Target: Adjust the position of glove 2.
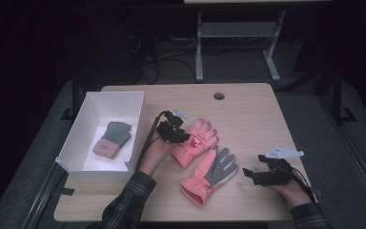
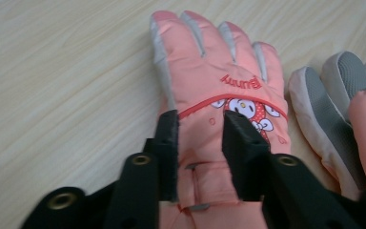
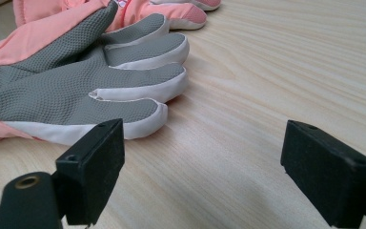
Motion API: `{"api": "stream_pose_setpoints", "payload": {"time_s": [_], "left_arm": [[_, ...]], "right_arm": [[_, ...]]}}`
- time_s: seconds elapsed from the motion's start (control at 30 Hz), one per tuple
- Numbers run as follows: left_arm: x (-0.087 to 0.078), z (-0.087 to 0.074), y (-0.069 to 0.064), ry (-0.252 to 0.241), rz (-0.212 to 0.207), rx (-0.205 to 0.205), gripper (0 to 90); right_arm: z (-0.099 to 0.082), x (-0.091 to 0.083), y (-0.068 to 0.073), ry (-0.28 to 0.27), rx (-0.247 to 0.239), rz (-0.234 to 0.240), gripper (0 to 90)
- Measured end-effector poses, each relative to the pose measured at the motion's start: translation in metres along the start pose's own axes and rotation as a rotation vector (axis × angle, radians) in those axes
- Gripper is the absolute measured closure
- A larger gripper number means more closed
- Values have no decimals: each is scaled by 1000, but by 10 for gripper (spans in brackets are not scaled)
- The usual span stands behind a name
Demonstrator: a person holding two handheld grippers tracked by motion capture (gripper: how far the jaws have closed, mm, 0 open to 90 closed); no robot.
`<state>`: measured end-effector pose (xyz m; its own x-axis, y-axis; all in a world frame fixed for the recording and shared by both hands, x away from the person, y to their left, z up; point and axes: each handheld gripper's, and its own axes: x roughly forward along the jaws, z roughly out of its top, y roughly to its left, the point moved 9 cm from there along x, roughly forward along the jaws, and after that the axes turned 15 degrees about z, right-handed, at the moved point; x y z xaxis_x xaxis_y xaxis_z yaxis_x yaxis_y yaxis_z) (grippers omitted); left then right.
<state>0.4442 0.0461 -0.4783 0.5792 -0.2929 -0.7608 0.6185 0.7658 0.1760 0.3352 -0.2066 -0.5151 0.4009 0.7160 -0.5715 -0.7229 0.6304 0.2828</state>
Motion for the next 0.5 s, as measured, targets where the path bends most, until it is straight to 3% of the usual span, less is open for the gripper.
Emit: {"api": "stream_pose_setpoints", "payload": {"time_s": [0.2, 0.3, 0.4, 0.5], "left_arm": [[13, 1, -7, 7, -23, 30, 474], [21, -4, -9, 28, -16, 48, 471], [26, -9, -10, 41, -11, 52, 520], [27, -10, -7, 35, -12, 32, 666]], "right_arm": [[0, 0, 0, 3, 2, 0, 144], [0, 0, 0, 2, 3, 0, 144], [-1, 0, 0, 2, 5, 1, 143], [-1, 0, 0, 2, 5, 0, 144]]}}
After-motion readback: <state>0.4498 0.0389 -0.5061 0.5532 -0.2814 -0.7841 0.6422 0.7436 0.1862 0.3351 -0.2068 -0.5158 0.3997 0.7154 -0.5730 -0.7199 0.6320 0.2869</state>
